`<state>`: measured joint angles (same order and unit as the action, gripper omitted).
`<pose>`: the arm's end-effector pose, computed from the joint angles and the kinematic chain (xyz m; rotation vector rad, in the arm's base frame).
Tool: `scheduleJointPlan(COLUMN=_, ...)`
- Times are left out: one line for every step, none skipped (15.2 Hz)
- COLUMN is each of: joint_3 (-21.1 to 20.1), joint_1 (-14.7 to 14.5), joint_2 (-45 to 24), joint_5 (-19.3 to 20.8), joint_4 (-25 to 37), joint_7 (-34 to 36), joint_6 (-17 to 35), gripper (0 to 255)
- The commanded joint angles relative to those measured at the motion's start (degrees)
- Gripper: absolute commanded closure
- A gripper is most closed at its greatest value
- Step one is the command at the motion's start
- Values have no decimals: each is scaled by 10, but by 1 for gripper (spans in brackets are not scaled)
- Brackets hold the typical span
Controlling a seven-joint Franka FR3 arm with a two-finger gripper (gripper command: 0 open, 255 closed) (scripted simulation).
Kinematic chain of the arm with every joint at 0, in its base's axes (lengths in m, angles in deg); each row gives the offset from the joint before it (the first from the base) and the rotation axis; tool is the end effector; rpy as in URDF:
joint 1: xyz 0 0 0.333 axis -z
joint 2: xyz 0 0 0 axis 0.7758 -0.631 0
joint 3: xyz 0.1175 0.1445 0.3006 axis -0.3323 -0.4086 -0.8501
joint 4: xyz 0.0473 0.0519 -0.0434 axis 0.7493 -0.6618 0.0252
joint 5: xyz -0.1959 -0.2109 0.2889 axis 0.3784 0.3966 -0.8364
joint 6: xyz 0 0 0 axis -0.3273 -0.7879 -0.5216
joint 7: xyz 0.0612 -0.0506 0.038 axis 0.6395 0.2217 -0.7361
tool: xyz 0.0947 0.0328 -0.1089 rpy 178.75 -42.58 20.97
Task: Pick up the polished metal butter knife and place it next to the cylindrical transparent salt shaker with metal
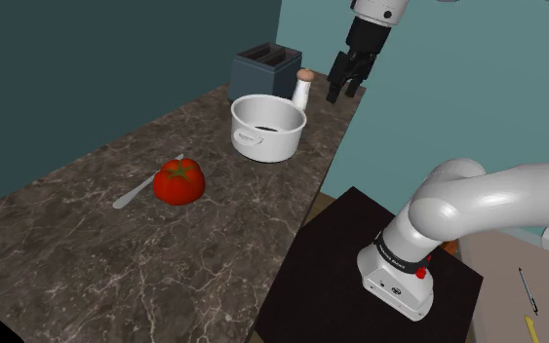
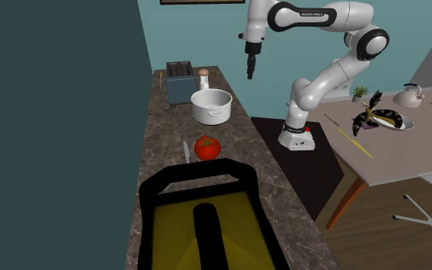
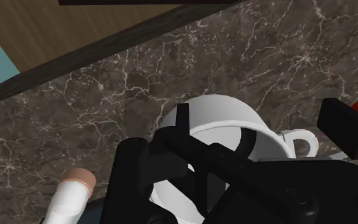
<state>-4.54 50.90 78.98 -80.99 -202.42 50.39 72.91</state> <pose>0.2882 0.0272 0.5695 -3.0547 -0.0664 -0.0435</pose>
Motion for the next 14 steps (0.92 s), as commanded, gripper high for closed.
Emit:
scheduleJointPlan(joint_3=0, joint_1=0, joint_2=0, joint_5=0, joint_4=0, joint_7=0, joint_6=0, gripper=0)
scheduleJointPlan(joint_3=-15, joint_1=1, joint_2=0, joint_5=-11, joint_4=-9, joint_7=27, joint_6=11, gripper=0)
scheduleJointPlan(joint_3=-31, joint_1=2, joint_2=-1, joint_5=-23, joint_4=-17, joint_7=54, joint_6=22, gripper=0)
scheduleJointPlan(joint_3=-47, joint_1=2, joint_2=-3, joint_5=-34, joint_4=-23, joint_7=81, joint_6=34, gripper=0)
scheduleJointPlan(joint_3=-63, joint_1=3, joint_2=-7, joint_5=-45, joint_4=-29, joint_7=108, joint_6=46, gripper=0)
scheduleJointPlan(joint_3=-80, joint_1=4, joint_2=-12, joint_5=-56, joint_4=-33, joint_7=135, joint_6=59, gripper=0)
scheduleJointPlan(joint_3=-96, joint_1=5, joint_2=-18, joint_5=-67, joint_4=-37, joint_7=161, joint_6=72, gripper=0)
scheduleJointPlan(joint_3=-113, joint_1=7, joint_2=-26, joint_5=-77, joint_4=-39, joint_7=188, joint_6=85, gripper=0)
scheduleJointPlan(joint_3=-129, joint_1=8, joint_2=-35, joint_5=-87, joint_4=-40, joint_7=214, joint_6=99, gripper=0)
scheduleJointPlan(joint_3=-146, joint_1=10, joint_2=-45, joint_5=-96, joint_4=-40, joint_7=241, joint_6=113, gripper=0)
scheduleJointPlan(joint_3=-163, joint_1=13, joint_2=-57, joint_5=-105, joint_4=-38, joint_7=267, joint_6=127, gripper=0)
scheduleJointPlan(joint_3=-179, joint_1=16, joint_2=-70, joint_5=-112, joint_4=-36, joint_7=293, joint_6=141, gripper=0)
scheduleJointPlan(joint_3=-196, joint_1=20, joint_2=-84, joint_5=-119, joint_4=-32, joint_7=320, joint_6=156, gripper=0)
scheduleJointPlan(joint_3=-213, joint_1=24, joint_2=-99, joint_5=-124, joint_4=-28, joint_7=346, joint_6=170, gripper=0)
